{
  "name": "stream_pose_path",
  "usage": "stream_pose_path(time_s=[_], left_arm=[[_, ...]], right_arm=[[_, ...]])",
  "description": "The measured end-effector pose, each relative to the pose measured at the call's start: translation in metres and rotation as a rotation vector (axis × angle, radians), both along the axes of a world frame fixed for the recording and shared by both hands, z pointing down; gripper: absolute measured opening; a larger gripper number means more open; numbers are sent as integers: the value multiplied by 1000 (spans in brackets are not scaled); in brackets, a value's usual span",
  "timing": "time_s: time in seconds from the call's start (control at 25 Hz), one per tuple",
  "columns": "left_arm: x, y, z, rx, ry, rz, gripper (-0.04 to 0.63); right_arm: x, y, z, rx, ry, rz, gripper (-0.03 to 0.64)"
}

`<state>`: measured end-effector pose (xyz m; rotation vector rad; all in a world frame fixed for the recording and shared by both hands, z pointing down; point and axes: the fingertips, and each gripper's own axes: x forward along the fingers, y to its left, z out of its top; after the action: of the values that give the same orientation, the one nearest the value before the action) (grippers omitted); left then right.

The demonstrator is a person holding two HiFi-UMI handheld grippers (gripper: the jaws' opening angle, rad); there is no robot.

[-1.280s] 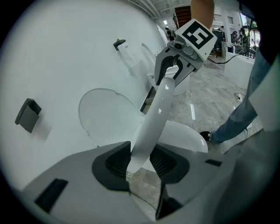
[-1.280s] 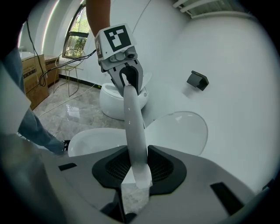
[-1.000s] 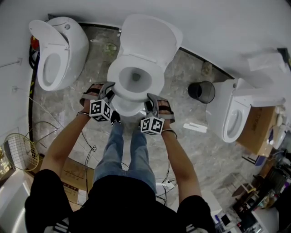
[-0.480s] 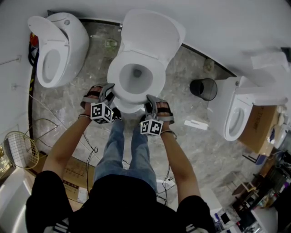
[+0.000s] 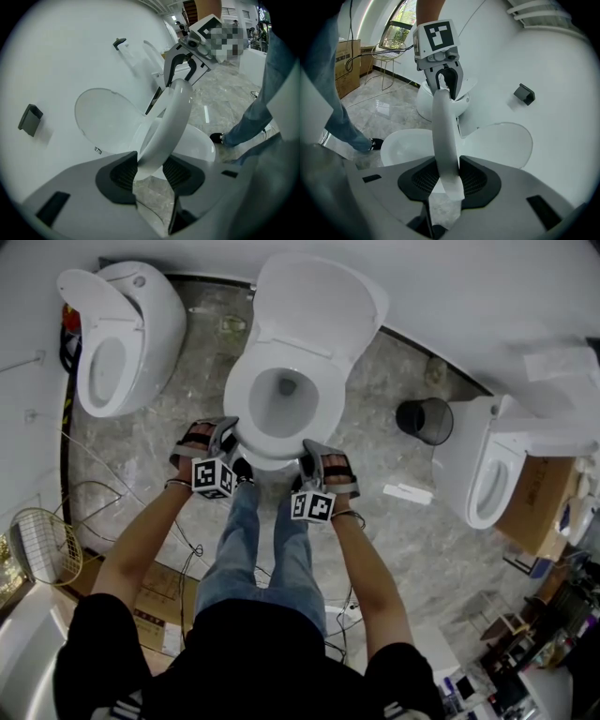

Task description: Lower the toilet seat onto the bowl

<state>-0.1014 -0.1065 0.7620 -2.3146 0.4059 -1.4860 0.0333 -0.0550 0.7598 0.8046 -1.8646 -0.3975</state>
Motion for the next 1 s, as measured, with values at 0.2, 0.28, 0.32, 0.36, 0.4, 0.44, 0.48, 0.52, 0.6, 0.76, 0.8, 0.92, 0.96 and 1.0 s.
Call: stream_pose_path(time_s=[0.2,0.28,0.32,0.36,0.4,0.44,0.48,0.52,0.6,0.76,0.8,0.92,0.96,1.0], left_arm=[[-4,8,10,6,-14,11,169],[-5,11,13,9,-20,15,171],[-6,12,14,10,-22,17,172],[-6,14,15,13,-24,19,172],[-6,16,17,15,-26,22,173],[-7,18,18,17,-28,24,173],[-7,19,20,18,-32,25,174],[-7,20,21,19,-35,24,176],[-8,23,26,17,-43,23,179],[-12,29,35,15,-58,21,184],[-13,31,37,15,-61,20,186],[-16,36,43,20,-72,23,188],[-17,37,45,22,-76,26,190],[-17,38,48,23,-80,29,190]], right_arm=[[-4,8,10,-14,15,-11,144],[-6,11,14,-20,20,-16,146],[-6,13,16,-22,24,-19,146],[-7,15,17,-23,27,-22,146],[-7,17,19,-25,29,-24,147],[-8,18,21,-27,30,-27,149],[-8,20,23,-29,32,-29,149],[-9,22,25,-31,35,-33,150],[-9,25,29,-33,43,-40,152],[-13,30,36,-40,60,-55,155],[-14,32,39,-43,65,-58,156],[-16,38,45,-56,75,-65,160],[-17,38,48,-58,77,-67,160],[-18,39,50,-59,80,-68,161]])
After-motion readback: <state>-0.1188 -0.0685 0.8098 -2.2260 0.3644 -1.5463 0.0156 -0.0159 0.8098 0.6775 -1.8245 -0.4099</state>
